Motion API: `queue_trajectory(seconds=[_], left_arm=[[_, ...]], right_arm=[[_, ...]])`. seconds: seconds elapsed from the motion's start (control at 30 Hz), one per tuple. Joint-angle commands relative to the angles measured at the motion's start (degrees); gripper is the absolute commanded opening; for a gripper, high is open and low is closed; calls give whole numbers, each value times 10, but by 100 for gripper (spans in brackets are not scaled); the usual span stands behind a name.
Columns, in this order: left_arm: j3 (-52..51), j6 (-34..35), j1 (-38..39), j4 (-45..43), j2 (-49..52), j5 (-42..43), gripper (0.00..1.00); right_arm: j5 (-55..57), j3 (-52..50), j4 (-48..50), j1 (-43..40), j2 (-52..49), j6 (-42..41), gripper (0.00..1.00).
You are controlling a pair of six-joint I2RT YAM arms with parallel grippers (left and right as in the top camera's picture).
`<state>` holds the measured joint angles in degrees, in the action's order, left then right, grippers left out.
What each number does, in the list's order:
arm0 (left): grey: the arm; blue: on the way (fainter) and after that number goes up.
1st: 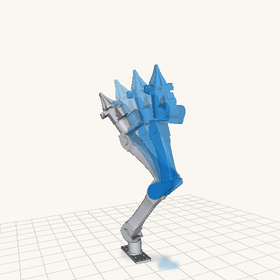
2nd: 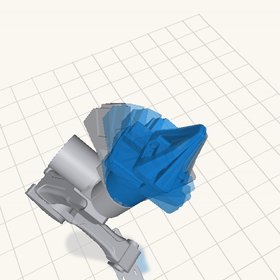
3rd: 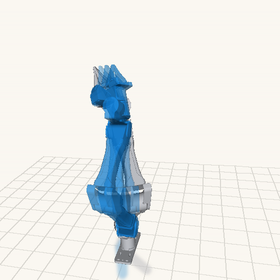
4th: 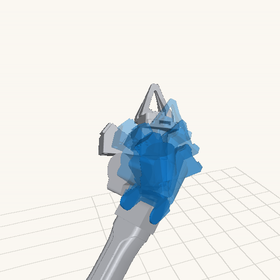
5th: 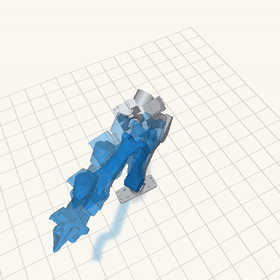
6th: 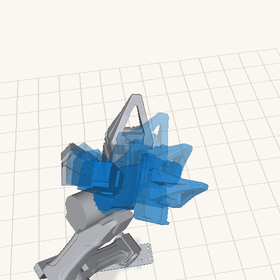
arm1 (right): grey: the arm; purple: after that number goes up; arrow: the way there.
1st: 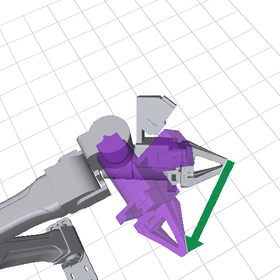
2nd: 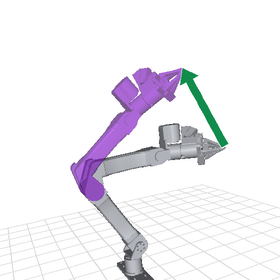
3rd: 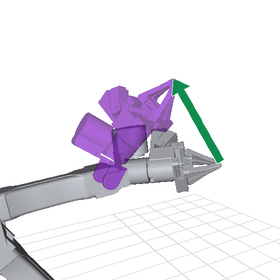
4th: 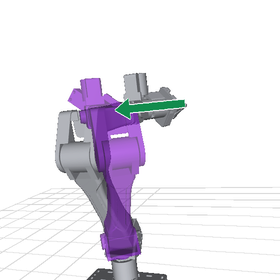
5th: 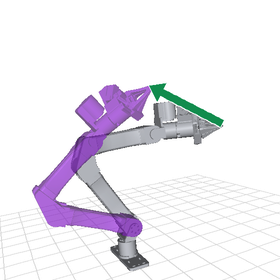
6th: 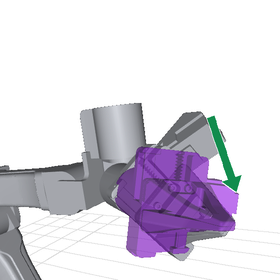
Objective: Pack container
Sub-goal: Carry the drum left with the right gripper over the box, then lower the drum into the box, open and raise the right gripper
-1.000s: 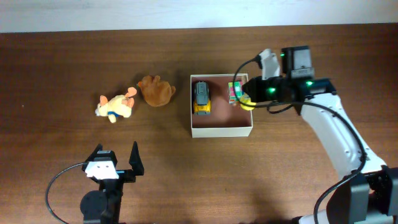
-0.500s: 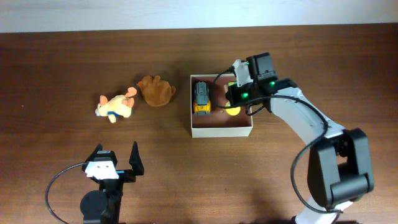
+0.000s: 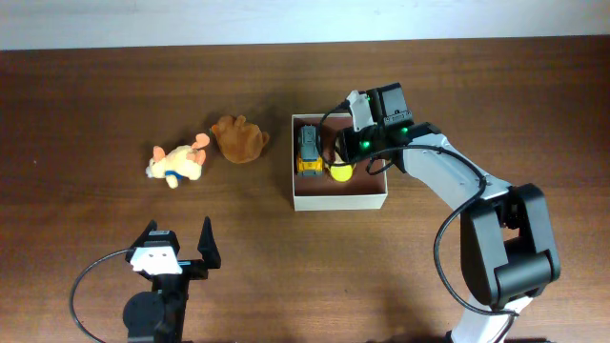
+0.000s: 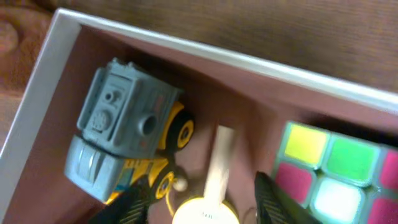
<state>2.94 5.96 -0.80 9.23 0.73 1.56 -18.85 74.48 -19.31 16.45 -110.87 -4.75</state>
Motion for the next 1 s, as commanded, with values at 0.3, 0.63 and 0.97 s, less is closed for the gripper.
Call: queue_trajectory(seconds=[0.3,0.63,0.97], left_arm=[[-3,-9,-2,0,-4,6,100],[-3,-9,-2,0,-4,6,100],[-3,-9,-2,0,-4,6,99]], right_arm=[[-62,68,-61,12,10,0,54],[2,264,-269,26,63,-23,63],[209,292,-424,-90,103,-112,99]])
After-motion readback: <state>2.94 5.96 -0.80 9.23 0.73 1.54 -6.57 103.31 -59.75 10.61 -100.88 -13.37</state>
